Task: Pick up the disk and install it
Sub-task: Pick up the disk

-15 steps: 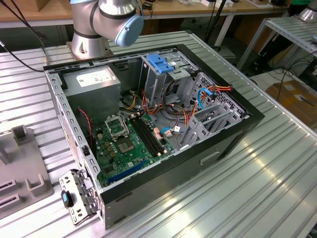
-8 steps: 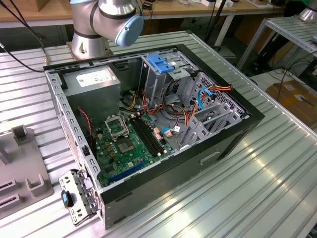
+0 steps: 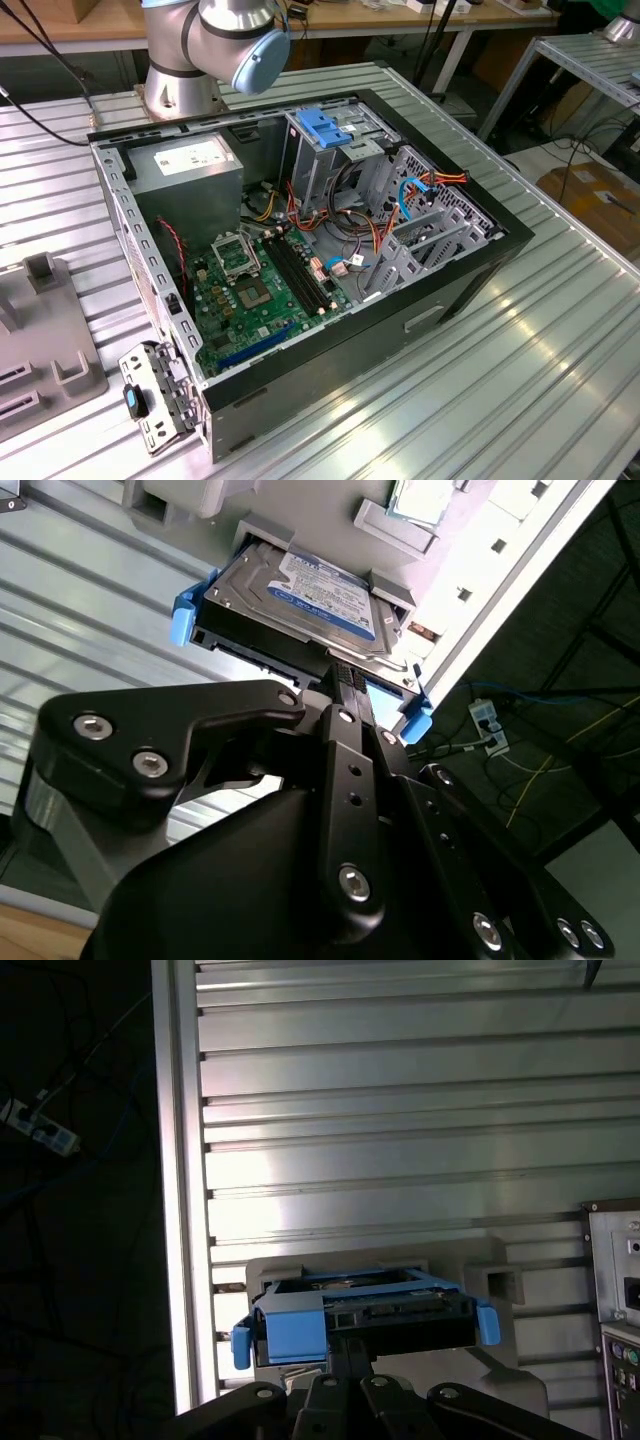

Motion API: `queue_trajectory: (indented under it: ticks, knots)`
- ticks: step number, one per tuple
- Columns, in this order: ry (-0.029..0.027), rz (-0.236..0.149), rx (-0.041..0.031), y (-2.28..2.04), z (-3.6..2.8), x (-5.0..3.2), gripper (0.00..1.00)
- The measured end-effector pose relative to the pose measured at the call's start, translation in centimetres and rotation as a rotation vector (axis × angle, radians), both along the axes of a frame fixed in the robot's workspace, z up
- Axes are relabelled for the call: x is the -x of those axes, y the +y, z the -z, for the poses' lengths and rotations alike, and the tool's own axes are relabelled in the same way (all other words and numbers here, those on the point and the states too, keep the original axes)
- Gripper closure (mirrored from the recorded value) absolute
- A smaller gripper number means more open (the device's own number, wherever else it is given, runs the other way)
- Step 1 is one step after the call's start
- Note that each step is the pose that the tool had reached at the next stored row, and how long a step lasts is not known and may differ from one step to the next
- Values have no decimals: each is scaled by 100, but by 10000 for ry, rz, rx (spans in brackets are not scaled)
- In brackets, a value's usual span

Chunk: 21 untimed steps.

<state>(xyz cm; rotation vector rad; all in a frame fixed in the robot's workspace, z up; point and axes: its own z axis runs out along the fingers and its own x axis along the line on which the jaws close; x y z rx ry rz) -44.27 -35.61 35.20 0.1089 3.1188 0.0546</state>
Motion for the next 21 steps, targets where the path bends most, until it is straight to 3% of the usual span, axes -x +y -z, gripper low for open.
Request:
queue_trajectory:
  ticks: [8, 9, 13, 16, 19, 21]
  knots:
    - [0, -1729, -1, 0, 3, 0, 89]
    - [0, -2125, -1, 0, 4, 0, 89]
    - [1, -3124, -1, 0, 5, 0, 89]
    - [0, -4370, -1, 0, 5, 0, 89]
    - [0, -5035, -1, 0, 5, 0, 89]
    - [1, -5132, -1, 0, 5, 0, 89]
